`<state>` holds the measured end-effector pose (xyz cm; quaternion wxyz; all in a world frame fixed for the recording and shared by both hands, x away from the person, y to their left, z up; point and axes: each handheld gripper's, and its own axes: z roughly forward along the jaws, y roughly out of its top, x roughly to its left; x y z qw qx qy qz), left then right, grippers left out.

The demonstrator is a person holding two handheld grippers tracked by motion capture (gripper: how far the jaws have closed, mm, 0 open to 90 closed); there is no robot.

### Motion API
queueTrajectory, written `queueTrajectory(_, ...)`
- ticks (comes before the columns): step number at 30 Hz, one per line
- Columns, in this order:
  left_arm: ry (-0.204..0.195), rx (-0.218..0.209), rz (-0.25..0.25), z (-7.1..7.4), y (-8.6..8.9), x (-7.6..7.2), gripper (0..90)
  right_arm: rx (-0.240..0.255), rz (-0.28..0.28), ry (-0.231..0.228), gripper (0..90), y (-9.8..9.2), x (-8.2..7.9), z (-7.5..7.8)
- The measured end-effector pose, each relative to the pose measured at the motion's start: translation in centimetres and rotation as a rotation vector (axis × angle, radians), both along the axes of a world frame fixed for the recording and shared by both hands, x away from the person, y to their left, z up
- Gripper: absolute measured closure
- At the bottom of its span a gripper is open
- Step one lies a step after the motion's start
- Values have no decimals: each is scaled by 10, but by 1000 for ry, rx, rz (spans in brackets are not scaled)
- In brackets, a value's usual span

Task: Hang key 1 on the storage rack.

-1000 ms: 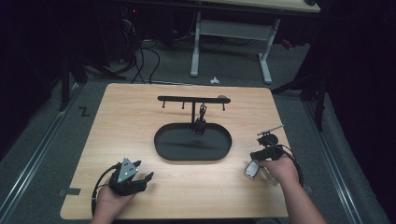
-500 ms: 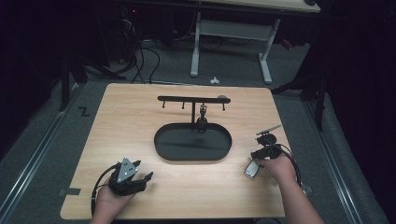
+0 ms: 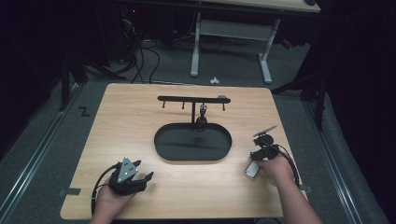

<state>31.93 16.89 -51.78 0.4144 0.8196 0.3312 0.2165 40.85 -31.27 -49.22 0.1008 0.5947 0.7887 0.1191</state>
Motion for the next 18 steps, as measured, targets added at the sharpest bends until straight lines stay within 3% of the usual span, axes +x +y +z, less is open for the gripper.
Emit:
queueTrajectory(8,2,-1,0,0,1,0,352,27,-2,-8,737,2,2,2)
queueTrajectory(9,3,0,0,0,1,1,352,36,-9,-15,758,2,2,3)
queueTrajectory(10,3,-1,0,0,1,1,353,47,-13,-24,858,1,2,6)
queueTrajectory(14,2,-1,-2,0,1,1,353,-1,-1,-35,857,2,3,10)
queueTrajectory(18,2,0,-4,0,1,1,352,4,2,-37,842,3,2,10)
